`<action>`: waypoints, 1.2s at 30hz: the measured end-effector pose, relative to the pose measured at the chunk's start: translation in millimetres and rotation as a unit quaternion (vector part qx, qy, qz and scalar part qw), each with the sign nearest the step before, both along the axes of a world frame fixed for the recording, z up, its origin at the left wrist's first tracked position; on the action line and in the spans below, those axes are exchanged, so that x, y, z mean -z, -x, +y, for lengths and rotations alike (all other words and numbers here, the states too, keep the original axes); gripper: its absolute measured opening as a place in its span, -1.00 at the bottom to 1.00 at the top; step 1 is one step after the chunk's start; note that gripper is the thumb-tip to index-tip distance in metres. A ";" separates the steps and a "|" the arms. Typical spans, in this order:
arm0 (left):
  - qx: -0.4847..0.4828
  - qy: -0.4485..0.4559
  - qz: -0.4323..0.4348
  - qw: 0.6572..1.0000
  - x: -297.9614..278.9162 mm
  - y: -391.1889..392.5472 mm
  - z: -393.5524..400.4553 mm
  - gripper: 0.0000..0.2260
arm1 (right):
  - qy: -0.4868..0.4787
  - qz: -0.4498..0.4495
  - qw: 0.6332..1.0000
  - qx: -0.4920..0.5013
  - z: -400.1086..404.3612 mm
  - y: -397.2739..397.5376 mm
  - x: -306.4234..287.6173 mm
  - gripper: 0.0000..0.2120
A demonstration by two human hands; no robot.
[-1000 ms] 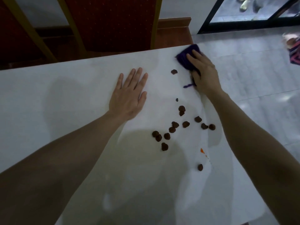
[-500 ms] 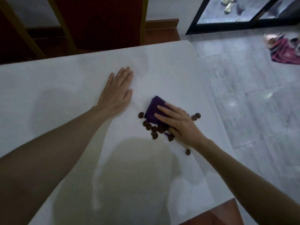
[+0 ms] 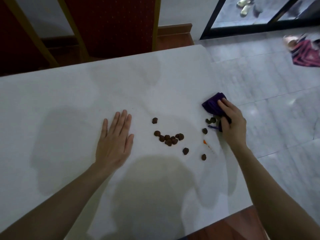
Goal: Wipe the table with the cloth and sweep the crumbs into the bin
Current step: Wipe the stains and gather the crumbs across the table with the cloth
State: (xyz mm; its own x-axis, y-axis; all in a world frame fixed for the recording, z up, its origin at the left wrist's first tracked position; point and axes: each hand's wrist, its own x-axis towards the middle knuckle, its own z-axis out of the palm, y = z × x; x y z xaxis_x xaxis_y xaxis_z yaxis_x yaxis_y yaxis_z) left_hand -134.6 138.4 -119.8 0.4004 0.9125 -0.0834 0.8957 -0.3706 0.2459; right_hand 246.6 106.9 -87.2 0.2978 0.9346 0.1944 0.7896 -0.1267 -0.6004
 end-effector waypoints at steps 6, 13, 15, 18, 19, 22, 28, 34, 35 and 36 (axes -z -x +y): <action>0.006 -0.011 0.026 1.000 4.6 0.6 1.8 -0.44 | 0.045 -0.065 0.997 -0.023 -34.9 23.2 11.4 -0.49; 0.009 0.001 0.014 1.000 4.8 0.6 3.0 -0.43 | 0.056 -0.017 0.998 -0.016 -83.5 57.6 6.3 -0.48; 0.014 0.010 0.002 1.000 1.6 4.0 -1.6 -0.42 | 0.024 0.047 0.998 0.042 -84.6 66.2 -1.8 -0.47; 0.017 0.006 -0.019 1.000 -2.9 20.2 -24.3 -0.43 | -0.031 0.099 0.991 0.088 -86.1 95.2 -16.8 -0.47; 0.019 0.005 -0.023 1.000 -3.7 27.6 -35.3 -0.43 | -0.044 0.110 0.989 0.086 -88.5 108.9 -21.4 -0.47; 0.010 0.010 -0.019 1.000 -2.6 51.7 -68.7 -0.42 | -0.052 0.114 0.991 0.047 -103.3 155.5 -23.7 -0.46; -0.014 0.009 0.008 1.000 2.1 92.3 -120.3 -0.39 | 0.042 0.026 0.999 -0.007 -146.2 239.8 6.3 -0.52; -0.018 -0.007 0.011 1.000 5.6 104.9 -136.9 -0.41 | 0.089 -0.124 0.988 -0.038 -164.2 250.7 15.4 -0.54; -0.018 -0.008 0.012 1.000 5.8 105.2 -137.2 -0.41 | 0.105 -0.142 0.983 -0.046 -164.9 250.5 14.9 -0.55; -0.018 -0.008 0.012 1.000 6.1 105.5 -137.1 -0.41 | 0.119 -0.158 0.979 -0.056 -165.2 250.4 14.4 -0.54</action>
